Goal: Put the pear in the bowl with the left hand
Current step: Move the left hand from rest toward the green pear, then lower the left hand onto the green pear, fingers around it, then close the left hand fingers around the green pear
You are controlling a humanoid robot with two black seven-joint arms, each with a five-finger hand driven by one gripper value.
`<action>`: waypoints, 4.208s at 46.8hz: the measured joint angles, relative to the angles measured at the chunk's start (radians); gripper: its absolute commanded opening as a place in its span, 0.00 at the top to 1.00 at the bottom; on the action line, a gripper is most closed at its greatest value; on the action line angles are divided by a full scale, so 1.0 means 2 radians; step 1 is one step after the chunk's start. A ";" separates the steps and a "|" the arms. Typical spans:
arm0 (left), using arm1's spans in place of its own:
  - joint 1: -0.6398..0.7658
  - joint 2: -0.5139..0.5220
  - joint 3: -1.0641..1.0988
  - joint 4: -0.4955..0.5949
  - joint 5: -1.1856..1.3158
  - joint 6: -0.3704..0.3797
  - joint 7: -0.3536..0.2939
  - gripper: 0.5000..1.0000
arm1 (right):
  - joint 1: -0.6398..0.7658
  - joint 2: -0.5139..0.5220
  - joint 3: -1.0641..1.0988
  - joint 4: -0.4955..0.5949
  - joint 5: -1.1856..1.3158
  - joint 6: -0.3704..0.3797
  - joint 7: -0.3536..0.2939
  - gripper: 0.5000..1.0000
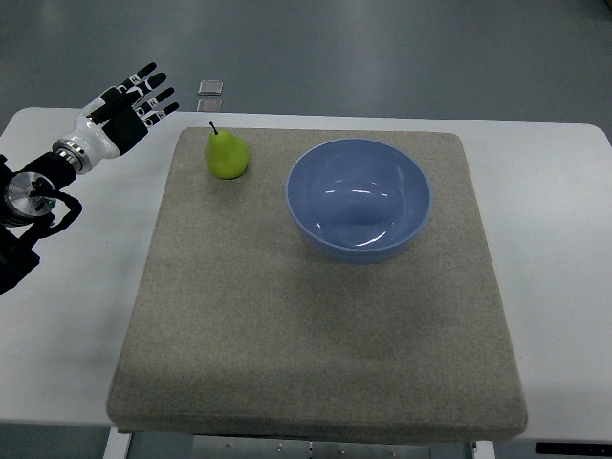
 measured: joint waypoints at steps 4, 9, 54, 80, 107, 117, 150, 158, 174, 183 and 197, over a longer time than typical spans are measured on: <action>0.000 0.002 0.001 0.000 0.000 0.000 0.000 0.01 | 0.000 0.000 0.000 0.000 0.000 0.000 0.000 0.15; 0.000 0.002 0.001 0.000 0.001 0.000 0.000 0.01 | 0.000 0.000 0.000 0.000 0.000 0.000 0.000 0.15; -0.061 0.096 0.031 -0.034 0.384 -0.033 -0.028 0.01 | 0.000 0.000 0.000 0.000 0.000 0.000 0.000 0.15; -0.099 0.060 0.062 -0.097 0.774 -0.007 -0.071 0.01 | 0.000 0.000 0.000 0.000 0.000 0.000 0.000 0.15; -0.183 -0.001 0.211 -0.059 0.785 0.003 -0.069 0.01 | 0.000 0.000 0.000 0.000 0.000 0.000 0.000 0.15; -0.182 -0.028 0.226 -0.023 0.784 0.009 -0.068 0.01 | 0.000 0.000 0.000 0.000 0.000 0.000 0.000 0.15; -0.154 -0.051 0.266 -0.015 0.791 0.105 -0.068 0.01 | 0.000 0.000 0.000 0.000 0.000 0.000 0.000 0.15; -0.154 -0.050 0.266 -0.015 0.792 0.104 -0.068 0.01 | 0.000 0.000 0.000 0.000 0.000 0.000 0.000 0.15; -0.158 -0.045 0.268 -0.017 0.798 0.103 -0.069 0.05 | 0.000 0.000 0.000 0.000 0.000 0.000 0.000 0.15; -0.156 -0.048 0.272 -0.017 0.799 0.103 -0.069 0.19 | 0.000 0.000 0.000 0.000 0.000 0.000 0.000 0.15; -0.155 -0.046 0.288 -0.017 0.799 0.103 -0.069 0.36 | 0.000 0.000 0.000 0.000 0.000 0.000 0.000 0.15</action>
